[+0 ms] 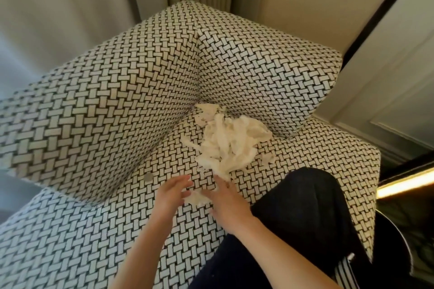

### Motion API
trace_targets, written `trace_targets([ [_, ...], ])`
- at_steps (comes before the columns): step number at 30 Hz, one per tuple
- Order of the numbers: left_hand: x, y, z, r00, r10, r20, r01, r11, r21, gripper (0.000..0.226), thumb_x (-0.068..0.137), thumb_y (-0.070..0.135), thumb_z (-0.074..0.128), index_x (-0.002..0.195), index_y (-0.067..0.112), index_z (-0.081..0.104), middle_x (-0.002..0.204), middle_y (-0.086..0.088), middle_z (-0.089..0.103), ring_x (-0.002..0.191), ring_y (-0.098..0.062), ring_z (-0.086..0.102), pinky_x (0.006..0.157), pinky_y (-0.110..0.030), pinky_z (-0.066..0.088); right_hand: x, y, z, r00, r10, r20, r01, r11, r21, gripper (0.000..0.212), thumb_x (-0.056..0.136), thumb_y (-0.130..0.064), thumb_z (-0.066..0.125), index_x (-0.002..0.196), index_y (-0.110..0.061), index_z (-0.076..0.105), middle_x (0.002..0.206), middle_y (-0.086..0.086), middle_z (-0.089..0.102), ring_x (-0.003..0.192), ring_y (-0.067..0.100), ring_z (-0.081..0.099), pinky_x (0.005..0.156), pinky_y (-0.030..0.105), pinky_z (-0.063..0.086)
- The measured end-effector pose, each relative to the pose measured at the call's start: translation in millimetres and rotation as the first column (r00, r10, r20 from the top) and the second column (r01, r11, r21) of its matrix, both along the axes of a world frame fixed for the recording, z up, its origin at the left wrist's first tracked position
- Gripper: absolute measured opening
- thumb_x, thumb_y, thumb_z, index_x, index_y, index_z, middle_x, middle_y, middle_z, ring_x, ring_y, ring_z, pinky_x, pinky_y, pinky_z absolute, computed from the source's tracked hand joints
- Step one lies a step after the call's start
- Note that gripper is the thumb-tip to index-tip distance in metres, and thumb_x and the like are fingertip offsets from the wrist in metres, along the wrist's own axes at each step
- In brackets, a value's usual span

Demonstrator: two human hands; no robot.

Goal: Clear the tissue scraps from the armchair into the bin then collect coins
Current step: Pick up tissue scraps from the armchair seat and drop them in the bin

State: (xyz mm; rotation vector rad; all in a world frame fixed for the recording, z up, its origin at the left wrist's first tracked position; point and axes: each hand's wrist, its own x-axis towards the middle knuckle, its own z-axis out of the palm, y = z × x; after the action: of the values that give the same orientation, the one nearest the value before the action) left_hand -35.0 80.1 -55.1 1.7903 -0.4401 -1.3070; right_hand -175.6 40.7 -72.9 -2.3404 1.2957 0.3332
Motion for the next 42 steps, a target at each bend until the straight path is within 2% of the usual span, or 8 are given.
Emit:
trace_targets([
  [8,1,-10,2,0.996,0.071,0.059,-0.069,0.997,-0.036,0.016,0.092,0.020,0.055,0.106,0.022,0.062,0.110,0.000,0.064,0.095,-0.015,0.061,0.090,-0.033,0.045,-12,-18,-1,0.990,0.018,0.143,-0.005,0.996,-0.086,0.028,0.096,-0.012,0.048,0.120,-0.015,0.061,0.114,0.005,0.060,0.102,0.021,0.058,0.081,0.031,0.050],
  [14,-11,-27,-8,0.945,-0.104,0.309,0.139,0.986,-0.094,0.057,0.083,0.001,0.060,0.132,0.027,0.046,0.138,0.005,0.039,0.109,-0.015,0.051,0.082,-0.025,0.048,-45,-39,39,0.941,-0.104,0.322,0.083,0.993,0.080,0.019,0.093,-0.016,0.055,0.108,-0.018,0.067,0.085,-0.008,0.064,0.062,0.001,0.050,0.060,0.014,0.041],
  [17,-29,-39,-20,0.900,-0.203,0.387,0.231,0.973,-0.027,0.075,0.078,0.011,0.071,0.142,0.025,0.033,0.148,-0.001,0.025,0.131,-0.023,0.034,0.108,-0.042,0.037,-65,-53,56,0.905,-0.192,0.380,0.168,0.981,0.095,0.018,0.091,-0.015,0.058,0.102,-0.025,0.068,0.072,-0.012,0.058,0.058,0.008,0.051,0.054,0.017,0.043],
  [20,-49,-45,-28,0.857,-0.226,0.463,0.242,0.970,0.025,0.089,0.073,0.028,0.077,0.145,0.023,0.025,0.150,-0.004,0.017,0.137,-0.025,0.020,0.111,-0.041,0.024,-80,-67,63,0.851,-0.275,0.448,0.260,0.961,0.096,0.010,0.088,-0.015,0.062,0.083,-0.021,0.069,0.070,-0.002,0.063,0.063,0.016,0.055,0.059,0.025,0.043],
  [24,-68,-49,-32,0.815,-0.247,0.525,0.260,0.964,0.051,0.087,0.073,0.032,0.076,0.144,0.025,0.025,0.149,-0.002,0.018,0.133,-0.026,0.019,0.104,-0.038,0.032,-90,-79,68,0.735,-0.398,0.549,0.360,0.915,0.181,0.008,0.085,-0.014,0.064,0.087,-0.017,0.072,0.077,0.002,0.069,0.073,0.019,0.061,0.065,0.023,0.047],
  [31,-69,-53,-40,0.714,-0.228,0.661,0.255,0.965,0.057,0.043,0.088,0.028,0.061,0.130,0.019,0.052,0.135,0.000,0.043,0.121,-0.022,0.034,0.097,-0.029,0.034,-92,-85,73,0.451,-0.614,0.648,0.404,0.788,0.465,0.007,0.084,-0.011,0.065,0.085,-0.013,0.071,0.083,0.010,0.070,0.080,0.026,0.064,0.077,0.034,0.050],
  [36,-57,-52,-32,0.781,-0.128,0.611,0.216,0.974,-0.073,0.011,0.089,0.019,0.061,0.086,0.010,0.064,0.074,-0.001,0.060,0.069,-0.018,0.052,0.060,-0.025,0.042,-93,-89,76,0.254,-0.732,0.632,0.401,0.674,0.620,0.012,0.086,-0.007,0.061,0.079,-0.010,0.070,0.077,0.006,0.068,0.081,0.025,0.060,0.079,0.040,0.050],
  [42,-42,-54,-18,0.862,-0.093,0.498,0.158,0.983,-0.089,0.017,0.090,0.026,0.060,0.075,0.018,0.059,0.064,0.004,0.056,0.057,-0.010,0.047,0.048,-0.015,0.033,-96,-93,81,-0.131,-0.837,0.532,0.295,0.479,0.827,0.015,0.091,-0.001,0.052,0.084,-0.006,0.064,0.071,0.003,0.062,0.072,0.013,0.057,0.070,0.028,0.051],
])
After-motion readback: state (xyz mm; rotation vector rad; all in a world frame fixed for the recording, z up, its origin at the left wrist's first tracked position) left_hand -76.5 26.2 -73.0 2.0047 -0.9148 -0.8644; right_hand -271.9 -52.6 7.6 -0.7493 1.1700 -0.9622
